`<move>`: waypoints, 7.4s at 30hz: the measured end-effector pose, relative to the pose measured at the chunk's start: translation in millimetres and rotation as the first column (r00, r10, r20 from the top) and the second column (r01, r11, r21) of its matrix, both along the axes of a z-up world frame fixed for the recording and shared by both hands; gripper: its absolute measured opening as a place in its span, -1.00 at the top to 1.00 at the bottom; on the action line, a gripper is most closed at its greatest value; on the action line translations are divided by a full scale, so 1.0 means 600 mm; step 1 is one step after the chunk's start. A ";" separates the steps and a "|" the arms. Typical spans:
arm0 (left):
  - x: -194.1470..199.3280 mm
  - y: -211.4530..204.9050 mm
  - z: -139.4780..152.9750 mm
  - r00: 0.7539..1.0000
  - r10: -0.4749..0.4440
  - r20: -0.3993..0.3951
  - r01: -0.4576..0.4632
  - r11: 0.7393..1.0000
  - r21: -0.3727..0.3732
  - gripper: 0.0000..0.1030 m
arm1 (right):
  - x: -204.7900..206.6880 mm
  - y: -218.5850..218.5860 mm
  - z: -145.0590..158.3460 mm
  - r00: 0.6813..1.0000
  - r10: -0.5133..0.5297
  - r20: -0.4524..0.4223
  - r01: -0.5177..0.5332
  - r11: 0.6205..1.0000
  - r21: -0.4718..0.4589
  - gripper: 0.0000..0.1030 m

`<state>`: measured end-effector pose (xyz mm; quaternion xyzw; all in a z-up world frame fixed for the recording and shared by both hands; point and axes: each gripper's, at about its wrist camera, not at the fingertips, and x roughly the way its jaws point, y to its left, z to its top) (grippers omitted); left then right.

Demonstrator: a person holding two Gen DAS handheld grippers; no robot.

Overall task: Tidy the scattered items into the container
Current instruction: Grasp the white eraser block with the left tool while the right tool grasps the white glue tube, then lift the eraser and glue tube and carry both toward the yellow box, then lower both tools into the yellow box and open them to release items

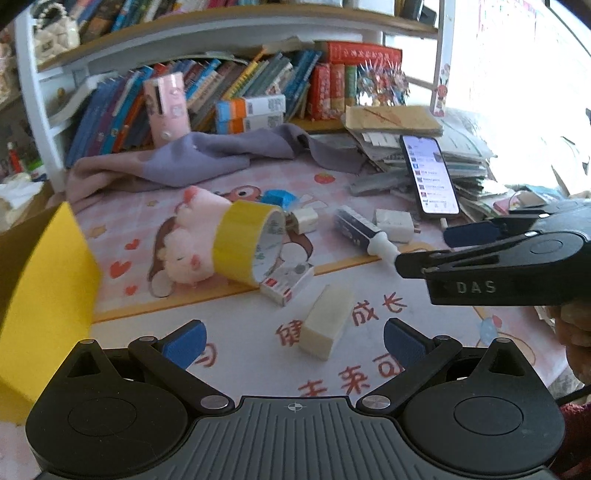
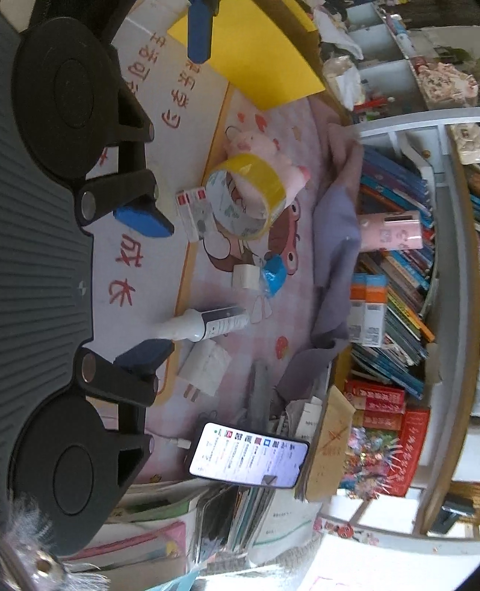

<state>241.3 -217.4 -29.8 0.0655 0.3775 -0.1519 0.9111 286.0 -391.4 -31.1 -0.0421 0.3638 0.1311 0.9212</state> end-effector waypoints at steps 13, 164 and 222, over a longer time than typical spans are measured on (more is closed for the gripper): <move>0.085 -0.062 -0.062 0.991 -0.069 -0.111 0.071 0.997 0.020 -0.56 | 0.131 -0.016 -0.060 0.997 0.040 -0.058 -0.042 0.999 -0.030 0.22; -0.405 0.516 0.060 0.985 0.171 -0.021 -0.171 0.958 -0.229 0.51 | -0.399 0.487 0.072 0.928 0.367 -0.064 -0.360 0.927 0.102 0.40; 0.195 0.560 -0.009 0.996 -0.028 -0.088 0.040 0.990 0.137 0.51 | 0.174 0.716 -0.021 0.834 0.523 -0.177 -0.552 0.785 -0.281 0.40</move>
